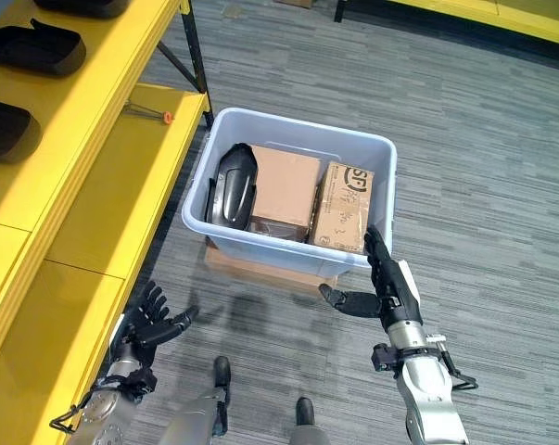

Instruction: Move parts from the plastic box to the shelf.

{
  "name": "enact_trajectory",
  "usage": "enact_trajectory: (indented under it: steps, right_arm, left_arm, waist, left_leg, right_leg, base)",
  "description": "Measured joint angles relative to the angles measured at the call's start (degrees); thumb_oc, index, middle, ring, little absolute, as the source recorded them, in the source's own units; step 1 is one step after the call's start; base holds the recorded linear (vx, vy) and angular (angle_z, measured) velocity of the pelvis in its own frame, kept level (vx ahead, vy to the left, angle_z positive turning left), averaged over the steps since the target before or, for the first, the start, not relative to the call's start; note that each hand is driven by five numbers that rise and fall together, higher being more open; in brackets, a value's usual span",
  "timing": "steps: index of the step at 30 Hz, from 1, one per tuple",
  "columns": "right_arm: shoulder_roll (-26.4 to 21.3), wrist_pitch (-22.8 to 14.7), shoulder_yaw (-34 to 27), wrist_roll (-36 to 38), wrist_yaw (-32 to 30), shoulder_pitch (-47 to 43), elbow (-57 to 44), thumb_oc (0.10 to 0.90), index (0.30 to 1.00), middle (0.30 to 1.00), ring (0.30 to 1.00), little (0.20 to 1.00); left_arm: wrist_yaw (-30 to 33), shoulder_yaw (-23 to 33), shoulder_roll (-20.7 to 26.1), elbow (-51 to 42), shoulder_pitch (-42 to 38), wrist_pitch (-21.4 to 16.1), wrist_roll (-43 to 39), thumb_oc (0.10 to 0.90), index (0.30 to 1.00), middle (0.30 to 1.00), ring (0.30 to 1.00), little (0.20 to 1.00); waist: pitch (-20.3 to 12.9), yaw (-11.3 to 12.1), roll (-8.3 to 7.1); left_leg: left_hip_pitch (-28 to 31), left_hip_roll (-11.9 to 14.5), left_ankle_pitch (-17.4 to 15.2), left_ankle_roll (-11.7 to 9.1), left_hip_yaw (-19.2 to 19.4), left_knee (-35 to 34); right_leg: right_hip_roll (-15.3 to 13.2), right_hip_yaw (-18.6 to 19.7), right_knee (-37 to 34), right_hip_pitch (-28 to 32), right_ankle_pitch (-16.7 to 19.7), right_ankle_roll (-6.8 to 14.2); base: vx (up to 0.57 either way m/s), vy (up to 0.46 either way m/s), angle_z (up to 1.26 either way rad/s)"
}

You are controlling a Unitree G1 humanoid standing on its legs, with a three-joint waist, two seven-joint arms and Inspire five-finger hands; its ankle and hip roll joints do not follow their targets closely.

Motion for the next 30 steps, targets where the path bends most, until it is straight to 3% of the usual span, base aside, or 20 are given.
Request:
enact_trajectory:
  steps: [2,3,4,6,7,10,12,14,16,19,30]
  right_arm:
    - [0.17,0.01,0.17,-0.07,-0.03,-0.25,0.01,0.900,1.000,1.000,1.000,1.000]
    - [0.86,-0.10,0.82,-0.10,-0.20,-0.59,-0.07,0.900,1.000,1.000,1.000,1.000]
    - [1.22,-0.16,1.28,-0.14,-0.25,-0.33,-0.24,0.900,1.000,1.000,1.000,1.000]
    - [1.28,-0.18,1.56,-0.76,-0.20,-0.34,-0.23,0.900,1.000,1.000,1.000,1.000]
    - [0.94,-0.04,1.82,-1.25,-0.23,0.14,-0.22,0.900,1.000,1.000,1.000,1.000]
    - [0.97,-0.05,2.10,-1.31,-0.20,0.08,-0.24,0.900,1.000,1.000,1.000,1.000]
    - [1.02,0.01,2.19,-1.33,-0.23,0.16,0.27,0.900,1.000,1.000,1.000,1.000]
    - [0.85,0.00,2.13,-1.33,-0.23,-0.20,0.31,0.900,1.000,1.000,1.000,1.000]
    - [0.42,0.04,1.33,-1.32,-0.27,0.36,0.28,0.900,1.000,1.000,1.000,1.000]
    - [-0.84,0.05,0.13,-1.32,-0.26,1.04,0.28,0.900,1.000,1.000,1.000,1.000]
    - [-1.49,0.06,-0.64,-1.29,0.78,0.69,0.03,0.900,1.000,1.000,1.000,1.000]
  left_arm:
    - [-0.02,-0.20,0.20,0.90,-1.19,-0.05,0.03,0.900,1.000,1.000,1.000,1.000]
    - [0.09,-0.67,1.67,1.39,-0.63,-0.11,0.08,0.900,1.000,1.000,1.000,1.000]
    - [0.14,-0.51,2.16,1.65,-0.69,-0.06,0.13,0.900,1.000,1.000,1.000,1.000]
    - [0.69,-0.41,2.19,1.77,-0.40,-0.03,0.13,0.900,1.000,1.000,1.000,1.000]
    - [0.97,-0.50,1.95,1.47,0.34,-0.02,0.14,0.900,1.000,1.000,1.000,1.000]
    - [1.04,0.17,1.95,1.63,0.97,-0.06,0.12,0.900,1.000,1.000,1.000,1.000]
    - [1.02,0.26,1.75,1.86,1.43,-0.06,0.11,0.900,1.000,1.000,1.000,1.000]
    - [0.94,0.16,1.55,1.91,2.16,-0.03,0.12,0.900,1.000,1.000,1.000,1.000]
    - [0.39,-0.09,0.88,1.82,2.56,0.00,0.15,0.900,1.000,1.000,1.000,1.000]
    - [-0.45,-0.06,-1.68,1.47,1.37,-0.01,0.15,0.900,1.000,1.000,1.000,1.000]
    - [-1.31,-0.59,-2.79,0.59,1.54,0.03,0.10,0.900,1.000,1.000,1.000,1.000]
  waist:
    - [0.14,-0.44,0.62]
    - [0.54,-1.65,0.93]
    - [0.93,-1.96,1.28]
    - [1.60,-1.88,1.20]
    - [2.95,-2.34,2.76]
    - [3.80,-2.38,2.91]
    - [4.27,-2.73,2.34]
    - [4.40,-2.75,2.36]
    - [4.57,-3.13,2.78]
    - [4.67,-3.83,3.59]
    - [3.76,-4.52,6.39]
  left_leg:
    - [1.85,-0.33,-0.67,0.67,-0.51,-0.49]
    - [2.96,0.05,-1.62,1.59,-1.19,-0.06]
    - [3.37,-0.11,-3.41,2.89,-1.40,0.52]
    - [4.50,0.03,-3.15,2.97,-0.89,0.40]
    - [6.12,0.54,-3.26,3.11,-1.05,-0.23]
    - [6.94,1.06,-3.05,2.58,0.69,-1.12]
    - [7.85,1.99,-3.36,0.62,1.09,-1.85]
    - [8.71,3.31,-3.12,-1.46,1.62,-3.01]
    - [10.46,4.66,-2.17,-2.69,1.86,-4.80]
    - [11.99,5.72,-1.97,-3.00,1.23,-5.81]
    - [14.04,6.45,-1.97,-3.12,0.18,-7.95]
  right_leg:
    - [0.16,-0.10,11.75,-3.93,-0.71,0.98]
    - [0.47,-0.14,24.76,-10.52,-1.04,1.37]
    - [0.62,-0.37,28.38,-13.21,-0.97,0.13]
    - [-0.66,-3.77,30.52,-14.95,-1.95,-1.68]
    - [1.48,-5.04,26.96,-16.18,-2.67,-2.63]
    - [1.81,-8.36,16.02,-17.95,-0.97,-3.70]
    - [1.24,-12.40,6.16,-15.63,8.79,-3.16]
    - [2.96,-14.23,1.45,-13.41,13.84,-4.17]
    - [4.79,-14.61,0.86,-12.48,13.96,-5.89]
    - [5.92,-15.13,0.93,-11.07,12.77,-6.35]
    - [5.88,-16.13,4.08,-10.71,8.99,-6.74]
  base:
    - [0.13,0.282,0.15]
    - [0.18,0.184,0.09]
    - [0.17,0.122,-0.11]
    - [0.12,0.023,-0.11]
    - [0.13,0.011,-0.04]
    - [0.12,-0.060,-0.21]
    - [0.17,-0.101,-0.21]
    - [0.13,-0.062,-0.32]
    - [0.13,-0.093,-0.20]
    - [0.11,-0.105,0.05]
    - [0.09,-0.124,0.06]
